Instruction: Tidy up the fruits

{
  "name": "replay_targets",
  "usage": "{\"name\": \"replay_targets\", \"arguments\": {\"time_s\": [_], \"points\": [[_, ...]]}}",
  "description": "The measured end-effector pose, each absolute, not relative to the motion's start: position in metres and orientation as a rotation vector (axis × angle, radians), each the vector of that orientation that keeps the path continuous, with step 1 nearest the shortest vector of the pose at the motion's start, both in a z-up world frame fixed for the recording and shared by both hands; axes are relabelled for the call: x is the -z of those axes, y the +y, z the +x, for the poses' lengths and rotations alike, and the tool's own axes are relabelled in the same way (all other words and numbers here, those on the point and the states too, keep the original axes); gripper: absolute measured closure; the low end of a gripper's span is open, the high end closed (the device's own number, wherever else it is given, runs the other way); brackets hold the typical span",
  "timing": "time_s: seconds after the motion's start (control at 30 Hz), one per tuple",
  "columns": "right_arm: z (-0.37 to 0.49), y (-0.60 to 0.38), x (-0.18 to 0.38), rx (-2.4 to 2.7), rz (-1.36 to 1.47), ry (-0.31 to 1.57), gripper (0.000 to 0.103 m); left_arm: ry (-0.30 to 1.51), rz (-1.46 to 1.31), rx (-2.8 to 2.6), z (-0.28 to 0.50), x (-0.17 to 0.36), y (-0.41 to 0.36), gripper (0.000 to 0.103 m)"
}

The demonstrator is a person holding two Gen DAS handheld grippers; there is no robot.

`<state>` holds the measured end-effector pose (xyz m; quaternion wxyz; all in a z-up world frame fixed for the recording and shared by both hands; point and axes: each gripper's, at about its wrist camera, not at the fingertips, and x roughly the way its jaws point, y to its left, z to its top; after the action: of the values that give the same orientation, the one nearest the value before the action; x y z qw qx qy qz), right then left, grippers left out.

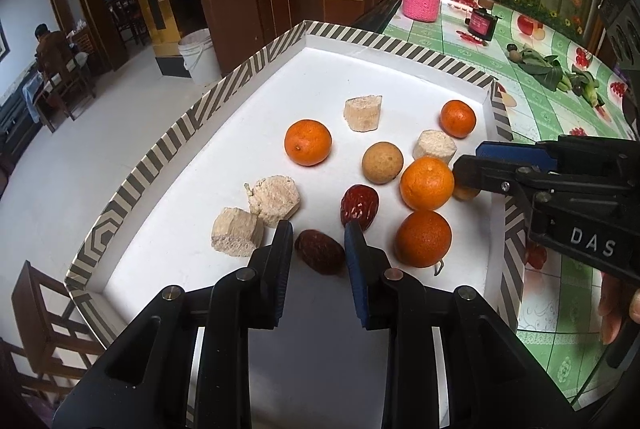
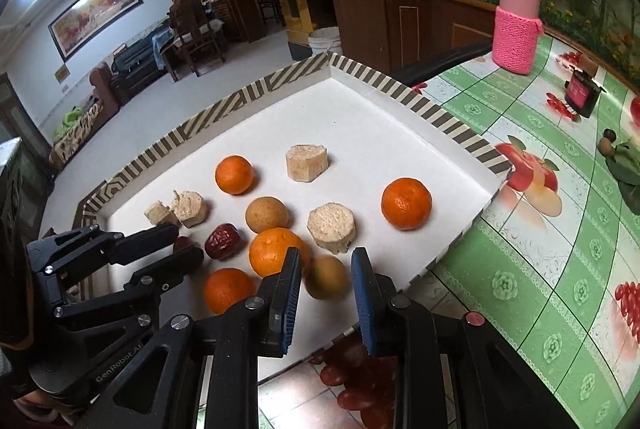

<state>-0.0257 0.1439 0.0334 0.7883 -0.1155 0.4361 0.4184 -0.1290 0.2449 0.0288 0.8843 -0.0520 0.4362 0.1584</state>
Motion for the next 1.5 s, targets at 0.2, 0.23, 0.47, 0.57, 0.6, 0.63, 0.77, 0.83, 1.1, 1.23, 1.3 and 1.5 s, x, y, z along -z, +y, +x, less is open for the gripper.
{"name": "replay_targets", "arguments": {"time_s": [0.2, 0.23, 0.47, 0.57, 0.6, 0.63, 0.77, 0.83, 1.1, 1.23, 1.3, 1.5], "points": [[-0.032, 0.133, -0.039, -0.919, -0.187, 0.911, 0.075, 0.858, -0.117, -0.345, -0.136, -0.034, 0.242, 0.047], [-0.034, 0.131, -0.042, -0.92, -0.175, 0.9, 0.075, 0.845, -0.122, -0.35, -0.138, -0.035, 0.242, 0.047], [-0.05, 0.121, -0.057, -0.908, -0.146, 0.814, 0.075, 0.8, -0.093, -0.386, -0.142, -0.04, 0.236, 0.047], [-0.054, 0.116, -0.06, -0.905, -0.124, 0.798, 0.075, 0.769, -0.084, -0.394, -0.143, -0.045, 0.233, 0.047], [-0.054, 0.115, -0.06, -0.905, -0.116, 0.8, 0.075, 0.762, -0.083, -0.395, -0.144, -0.046, 0.233, 0.047], [-0.054, 0.114, -0.059, -0.902, -0.111, 0.801, 0.075, 0.756, -0.083, -0.395, -0.144, -0.047, 0.232, 0.047], [-0.057, 0.109, -0.057, -0.894, -0.105, 0.801, 0.075, 0.738, -0.078, -0.404, -0.146, -0.05, 0.229, 0.047], [-0.057, 0.106, -0.057, -0.892, -0.098, 0.801, 0.075, 0.73, -0.069, -0.409, -0.146, -0.052, 0.228, 0.047], [-0.057, 0.1, -0.057, -0.896, -0.084, 0.804, 0.075, 0.683, -0.026, -0.443, -0.149, -0.064, 0.221, 0.047], [-0.059, 0.102, -0.058, -0.902, -0.094, 0.803, 0.075, 0.68, -0.005, -0.454, -0.149, -0.066, 0.219, 0.047], [-0.06, 0.103, -0.057, -0.901, -0.098, 0.802, 0.075, 0.68, -0.011, -0.448, -0.15, -0.066, 0.22, 0.047], [-0.062, 0.106, -0.057, -0.901, -0.11, 0.802, 0.075, 0.672, -0.015, -0.448, -0.152, -0.066, 0.219, 0.047]]}}
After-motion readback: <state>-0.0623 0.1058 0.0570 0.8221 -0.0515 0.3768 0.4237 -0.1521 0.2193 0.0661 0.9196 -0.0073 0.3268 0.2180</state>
